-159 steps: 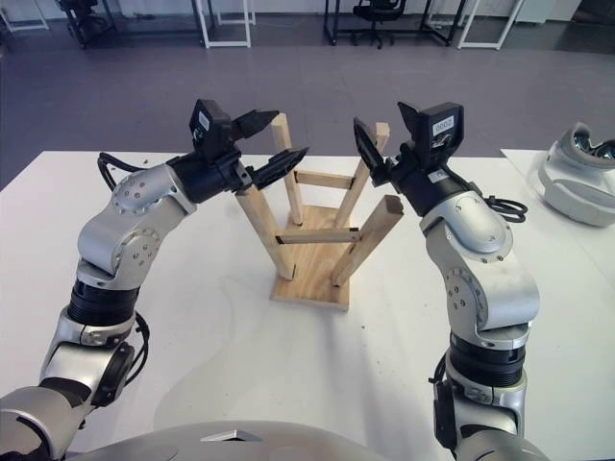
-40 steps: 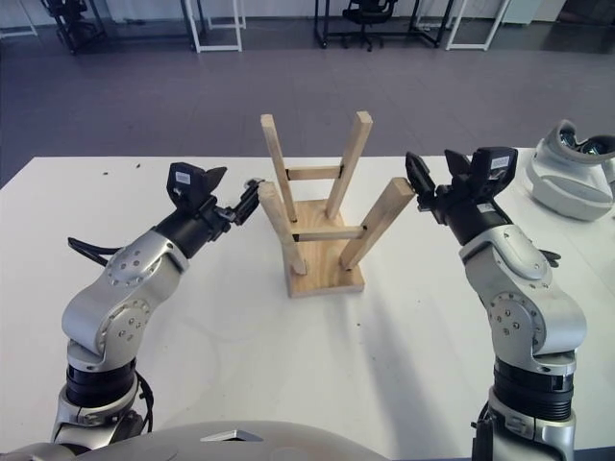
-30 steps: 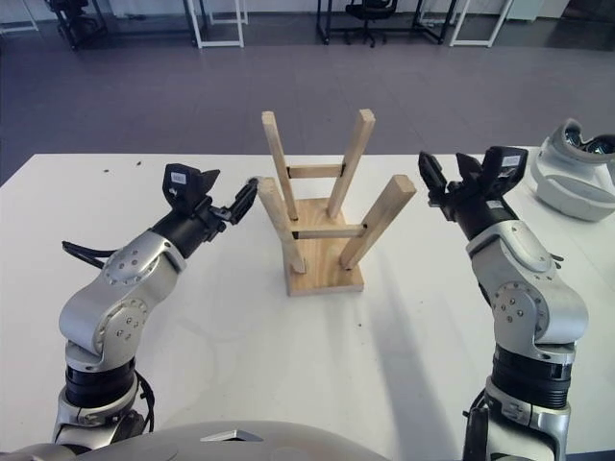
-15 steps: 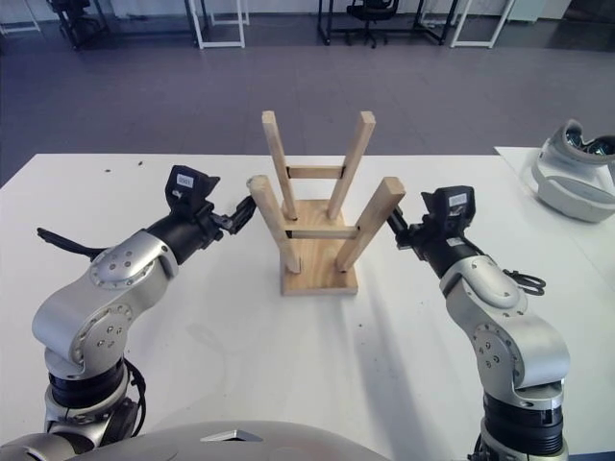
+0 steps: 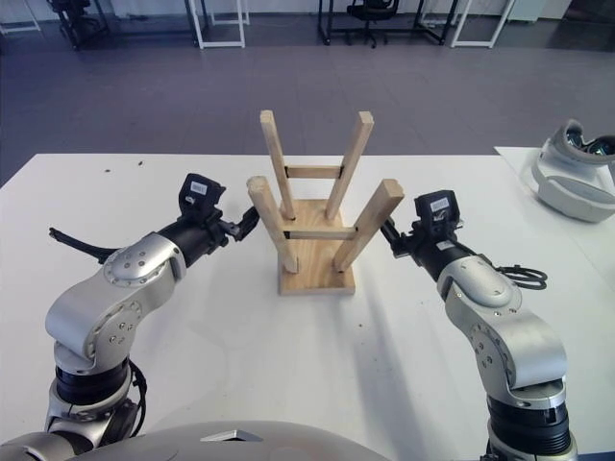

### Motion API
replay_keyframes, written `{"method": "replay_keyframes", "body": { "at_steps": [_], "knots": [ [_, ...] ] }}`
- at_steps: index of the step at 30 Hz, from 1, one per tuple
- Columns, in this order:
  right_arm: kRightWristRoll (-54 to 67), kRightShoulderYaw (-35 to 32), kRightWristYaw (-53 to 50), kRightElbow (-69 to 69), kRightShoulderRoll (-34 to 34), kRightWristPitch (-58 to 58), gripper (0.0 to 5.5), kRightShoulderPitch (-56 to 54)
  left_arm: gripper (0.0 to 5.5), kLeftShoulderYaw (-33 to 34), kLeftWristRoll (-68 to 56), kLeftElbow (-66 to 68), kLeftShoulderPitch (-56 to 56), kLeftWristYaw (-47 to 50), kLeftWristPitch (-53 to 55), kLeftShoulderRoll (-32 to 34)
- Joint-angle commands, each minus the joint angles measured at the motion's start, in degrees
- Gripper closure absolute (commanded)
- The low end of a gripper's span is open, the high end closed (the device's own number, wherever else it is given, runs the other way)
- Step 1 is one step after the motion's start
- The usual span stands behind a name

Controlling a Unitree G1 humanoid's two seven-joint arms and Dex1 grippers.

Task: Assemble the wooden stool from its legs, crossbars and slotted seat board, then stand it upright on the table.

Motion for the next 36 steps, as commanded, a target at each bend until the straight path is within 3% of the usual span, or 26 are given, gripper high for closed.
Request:
{"method": "replay_keyframes", "body": {
  "at_steps": [1, 6, 9, 13, 15, 18, 20, 23, 27, 29, 32, 36],
  "knots": [
    [0.3, 2.0, 4.3, 1.9, 1.5, -1.8, 1.99, 0.1, 1.45, -3.5, -1.2, 3.4, 4.2, -6.0, -4.0, 2.4],
    [-1.4, -1.3, 5.6, 7.1, 4.2, -6.3, 1.99, 2.4, 1.45, -3.7, 1.9, 7.8, 8.7, -8.5, -10.2, 6.1],
    [0.7, -5.1, 6.8, 8.0, 5.7, -9.6, 1.99, -1.5, 1.45, 1.7, 3.8, 12.1, 5.6, -9.9, -17.0, 9.0],
    [10.4, -12.5, 10.4, 11.9, 3.4, -12.3, 1.99, -19.4, 1.45, 17.5, -9.1, 19.0, -17.2, -12.7, -23.7, 6.0],
    [18.0, -15.2, 11.8, 13.1, 1.7, -11.0, 1.99, -28.5, 1.45, 20.5, -16.6, 20.2, -27.8, -13.2, -22.0, 3.7],
    [25.0, -12.8, 10.9, 12.6, 2.7, -7.0, 1.99, -33.4, 1.45, 14.4, -16.8, 20.9, -29.1, -15.0, -22.0, 1.8],
    [24.0, -8.4, 12.0, 12.1, 3.3, -5.5, 1.99, -28.8, 1.45, 10.4, -16.9, 20.9, -24.8, -14.6, -22.3, -1.4],
    [18.4, -1.2, 9.3, 16.2, 5.4, -2.0, 1.99, -17.4, 1.45, -1.8, -10.2, 25.0, -14.2, -18.9, -29.8, -2.8],
    [17.2, 0.5, 8.0, 17.5, 7.4, -1.6, 1.99, -16.2, 1.45, -6.2, -4.1, 37.1, -9.9, -23.4, -37.9, -2.9],
    [17.6, -0.5, 8.0, 17.6, 7.7, -3.2, 1.99, -19.7, 1.45, -5.6, -3.8, 37.9, -12.3, -24.6, -41.0, -3.3],
    [18.6, -1.8, 8.2, 16.0, 8.0, -4.3, 1.99, -22.1, 1.45, 0.2, -7.4, 38.6, -17.8, -24.8, -41.2, -3.5],
    [24.0, -8.2, 7.7, 15.6, 7.0, -7.8, 1.99, -33.3, 1.45, 12.9, -19.7, 35.5, -32.6, -24.3, -34.2, 0.5]
  ]
}}
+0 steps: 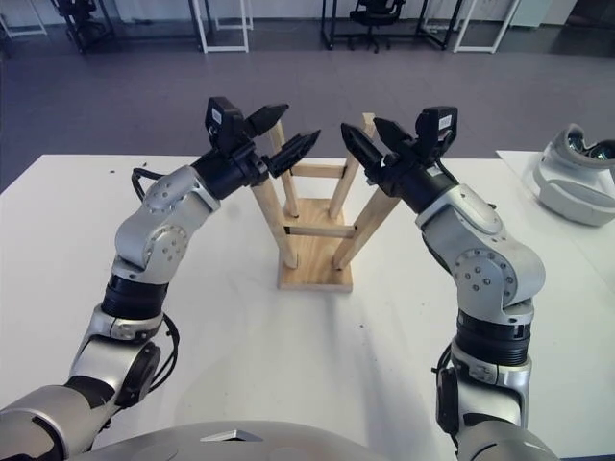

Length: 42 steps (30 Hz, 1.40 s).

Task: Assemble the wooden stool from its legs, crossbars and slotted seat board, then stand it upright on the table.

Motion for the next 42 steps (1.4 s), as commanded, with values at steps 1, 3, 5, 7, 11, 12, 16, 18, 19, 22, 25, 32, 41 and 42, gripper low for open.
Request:
{"method": "replay_keyframes", "body": {
  "at_steps": [1, 3, 5, 7, 11, 12, 16, 18, 19, 22, 25, 32, 41, 42],
  "knots": [
    [5.7, -5.9, -0.2, 0.0, -1.7, -2.3, 1.99, -11.4, 1.45, 10.4, -9.5, -1.9, -15.4, 1.2, 6.3, 4.6],
    [7.3, -7.2, 0.2, 0.1, -2.4, -2.6, 1.99, -14.0, 1.45, 12.4, -11.4, -2.1, -18.9, 2.1, 8.4, 5.9],
    [10.2, -9.4, -0.4, 0.0, -3.7, -3.3, 1.99, -18.2, 1.45, 13.7, -14.6, -4.9, -21.9, 1.9, 11.3, 7.9],
    [11.2, -9.5, -0.4, -0.8, -4.0, -2.9, 1.99, -17.4, 1.45, 12.3, -14.3, -4.8, -20.6, 1.8, 12.7, 7.8],
    [4.3, -0.7, 1.8, 0.8, -2.6, -1.0, 1.99, 1.9, 1.45, 0.9, -6.5, 5.8, -7.6, -0.3, 8.8, 1.7],
    [0.8, 3.5, 3.0, 1.7, -1.9, -1.5, 1.99, 8.2, 1.45, -3.7, -2.3, 12.5, -2.0, 0.2, 6.6, -1.0],
    [-6.7, 8.7, 2.3, 5.6, -0.2, -4.2, 1.99, 13.1, 1.45, -11.0, 7.4, 23.3, 6.9, 0.5, -1.9, -4.2],
    [-5.2, 5.9, 1.8, 6.5, 0.9, -5.0, 1.99, 9.1, 1.45, -10.5, 8.0, 22.2, 4.9, -0.2, -4.1, -4.5],
    [-4.5, 4.7, 1.4, 6.6, 1.3, -5.4, 1.99, 7.4, 1.45, -10.3, 8.0, 21.0, 4.3, -0.5, -4.5, -4.5],
    [-0.9, 1.4, -0.1, 4.7, 2.7, -5.9, 1.99, 3.7, 1.45, -8.1, 6.9, 13.8, 1.3, -0.7, -4.1, -2.4],
    [3.0, -3.3, -2.8, 3.2, 3.5, -7.3, 1.99, -0.1, 1.45, -0.8, 2.8, 6.9, -4.8, 0.9, -1.6, 0.4],
    [6.0, -10.7, -10.6, -3.5, 2.1, -5.7, 1.99, 6.5, 1.45, 19.4, -9.0, -14.3, 5.7, 16.2, 11.9, 5.7],
    [2.6, -9.0, -17.4, -13.7, 7.5, -6.4, 1.99, 24.2, 1.45, 7.2, -5.0, -31.4, 26.7, 30.1, 22.7, -0.8],
    [1.3, -7.3, -17.3, -14.3, 7.1, -6.0, 1.99, 24.4, 1.45, 5.6, -4.0, -31.1, 25.4, 30.0, 22.5, -0.8]
  ]
}}
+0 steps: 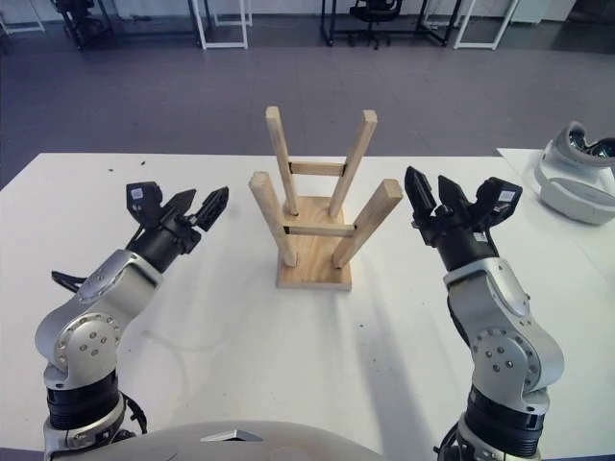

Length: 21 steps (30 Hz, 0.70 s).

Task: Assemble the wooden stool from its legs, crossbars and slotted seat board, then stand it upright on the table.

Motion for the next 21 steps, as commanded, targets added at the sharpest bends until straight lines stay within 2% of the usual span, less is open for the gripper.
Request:
{"method": "replay_keyframes", "body": {
  "at_steps": [1, 3, 8, 16, 19, 21],
  "knots": [
    [-3.2, 4.4, -0.9, -2.0, -0.3, 0.7, 1.99, 0.5, 1.45, -4.8, 3.8, 0.9, -4.7, 0.4, 0.1, 0.3],
    [-6.0, 8.2, -1.2, -2.5, -0.7, 2.0, 1.99, 0.8, 1.45, -6.2, 5.2, 1.0, -5.5, 0.3, 0.0, 0.2],
    [-9.4, 12.7, -2.2, -4.1, -0.5, 4.0, 1.99, -0.1, 1.45, -10.7, 7.0, -1.2, -6.3, -0.9, 1.5, 0.5],
    [-8.8, 16.7, 1.4, -6.5, -2.1, 7.1, 1.99, -2.8, 1.45, -16.4, 9.8, -2.0, -6.6, -3.5, 1.9, -0.1],
    [-9.0, 16.2, 1.8, -6.2, -2.1, 6.6, 1.99, -2.5, 1.45, -15.5, 10.9, -1.0, -5.5, -4.7, 1.0, 0.8],
    [-9.7, 14.4, 2.3, -4.6, -2.5, 5.5, 1.99, -1.4, 1.45, -12.5, 11.4, 0.6, -3.0, -7.3, -1.2, 4.3]
  ]
}}
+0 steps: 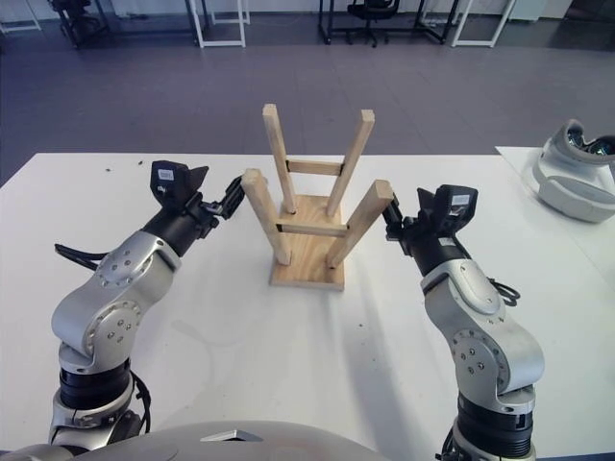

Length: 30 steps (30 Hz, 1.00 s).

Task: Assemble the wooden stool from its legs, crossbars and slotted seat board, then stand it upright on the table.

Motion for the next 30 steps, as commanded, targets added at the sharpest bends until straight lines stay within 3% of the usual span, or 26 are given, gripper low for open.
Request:
{"method": "replay_keyframes", "body": {
  "at_steps": [1, 6, 11, 14, 17, 20, 23, 25, 27, 30],
  "knots": [
    [0.9, 2.7, 6.5, 0.6, 0.0, -1.4, 1.99, -1.0, 1.45, -0.4, -1.2, 3.7, 3.6, -10.3, -2.8, 5.6],
    [-2.6, -4.2, 12.6, 13.6, -1.7, -9.7, 1.99, -3.2, 1.45, 10.7, 2.8, 17.2, 4.7, -20.8, -13.8, 17.9],
    [-14.4, 11.4, 32.3, 22.9, -9.0, -17.9, 1.99, -11.1, 1.45, 10.9, 5.2, 24.7, 5.9, -30.9, -21.9, 24.0],
    [-11.4, 18.5, 45.5, 13.3, -12.6, -17.3, 1.99, -8.8, 1.45, 14.4, 7.1, 32.6, 7.7, -35.5, -27.2, 28.5],
    [-9.4, 23.7, 44.9, 3.1, -11.0, -13.2, 1.99, -7.6, 1.45, 16.0, 8.3, 37.0, 9.3, -38.8, -30.8, 31.1],
    [-11.0, 19.0, 35.9, 1.9, -7.8, -10.4, 1.99, -14.6, 1.45, 15.5, 9.4, 36.9, 11.5, -40.8, -32.6, 31.9],
    [-4.2, 2.9, 28.8, 6.6, -12.5, -5.5, 1.99, -30.5, 1.45, 13.9, 11.0, 34.3, 14.1, -43.3, -33.1, 33.2],
    [-0.4, -4.8, 29.5, 10.5, -16.8, -4.0, 1.99, -34.9, 1.45, 12.4, 11.1, 30.8, 17.3, -45.8, -32.6, 34.2],
    [-5.4, -4.9, 33.6, 16.2, -20.9, -7.0, 1.99, -31.2, 1.45, 9.1, 12.6, 28.2, 20.5, -48.8, -32.6, 35.5],
    [-14.0, 1.7, 41.9, 32.8, -21.8, -14.0, 1.99, -19.6, 1.45, 2.6, 14.9, 24.5, 22.2, -50.8, -31.3, 35.2]
  ]
}}
